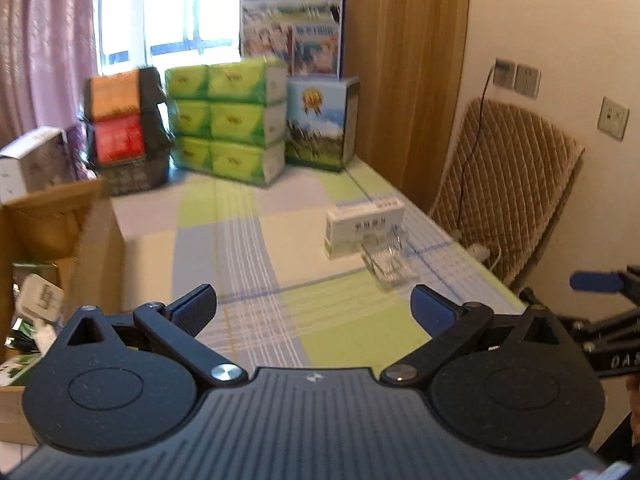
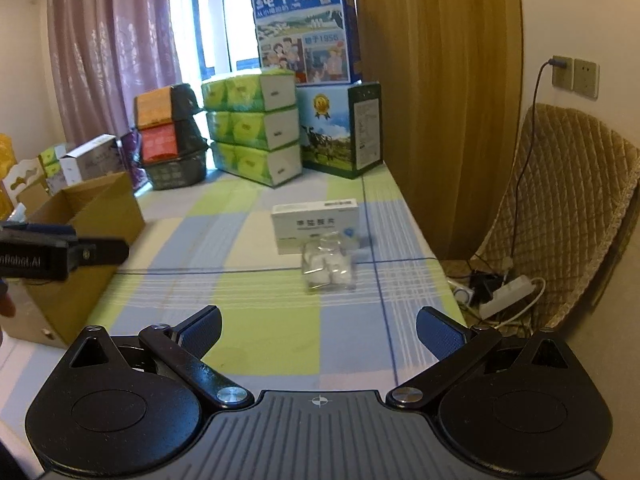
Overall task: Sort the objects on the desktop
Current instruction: 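Move both tools back toward the medicine box and clear holder, then grasp the clear plastic holder with the right tool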
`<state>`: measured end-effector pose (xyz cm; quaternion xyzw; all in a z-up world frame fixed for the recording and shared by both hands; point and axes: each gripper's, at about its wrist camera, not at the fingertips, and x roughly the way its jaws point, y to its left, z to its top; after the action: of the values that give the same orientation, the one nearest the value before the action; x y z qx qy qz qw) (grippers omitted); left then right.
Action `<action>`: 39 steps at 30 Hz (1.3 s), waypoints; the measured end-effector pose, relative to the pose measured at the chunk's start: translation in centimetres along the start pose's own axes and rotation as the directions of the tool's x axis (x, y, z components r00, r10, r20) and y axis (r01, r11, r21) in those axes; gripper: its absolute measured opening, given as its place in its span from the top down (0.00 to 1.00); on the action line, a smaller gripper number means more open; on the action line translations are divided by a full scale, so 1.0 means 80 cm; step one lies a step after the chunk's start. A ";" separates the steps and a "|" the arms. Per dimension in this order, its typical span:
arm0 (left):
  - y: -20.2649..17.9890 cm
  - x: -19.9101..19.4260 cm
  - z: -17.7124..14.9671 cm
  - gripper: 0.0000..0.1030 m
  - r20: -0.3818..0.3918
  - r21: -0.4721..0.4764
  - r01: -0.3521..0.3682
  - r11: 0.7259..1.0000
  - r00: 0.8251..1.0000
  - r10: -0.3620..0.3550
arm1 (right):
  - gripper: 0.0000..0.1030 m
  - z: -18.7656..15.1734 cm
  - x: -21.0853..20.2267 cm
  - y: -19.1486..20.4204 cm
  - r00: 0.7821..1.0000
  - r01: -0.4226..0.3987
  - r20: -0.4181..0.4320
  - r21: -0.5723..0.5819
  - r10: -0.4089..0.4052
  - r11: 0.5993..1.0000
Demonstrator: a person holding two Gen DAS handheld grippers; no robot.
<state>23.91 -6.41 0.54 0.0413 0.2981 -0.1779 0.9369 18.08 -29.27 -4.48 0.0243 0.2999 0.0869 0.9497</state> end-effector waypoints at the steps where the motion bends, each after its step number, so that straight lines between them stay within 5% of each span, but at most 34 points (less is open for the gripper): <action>1: -0.001 0.011 -0.001 0.02 -0.017 0.010 -0.002 1.000 1.000 0.002 | 0.02 0.002 0.010 -0.004 1.000 -0.001 -0.007 0.005 0.001 1.000; 11: 0.010 0.102 -0.014 0.02 -0.132 0.039 -0.020 0.999 0.991 0.025 | 0.03 0.010 0.119 -0.016 0.999 -0.017 -0.042 -0.055 0.015 0.998; 19: 0.034 0.149 -0.026 0.02 -0.165 -0.008 -0.068 0.998 0.984 0.066 | 0.22 0.014 0.181 -0.013 0.998 -0.024 -0.061 -0.109 0.017 0.994; 39: 0.042 0.194 -0.017 0.02 -0.162 0.010 -0.031 0.999 0.986 0.032 | 0.26 0.025 0.241 -0.008 0.999 0.010 -0.050 -0.186 -0.020 0.982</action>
<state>36.17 -7.83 -9.59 0.0639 0.3717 -0.1603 0.9122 34.85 -26.44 -13.82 -0.0691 0.3148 0.1079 0.9405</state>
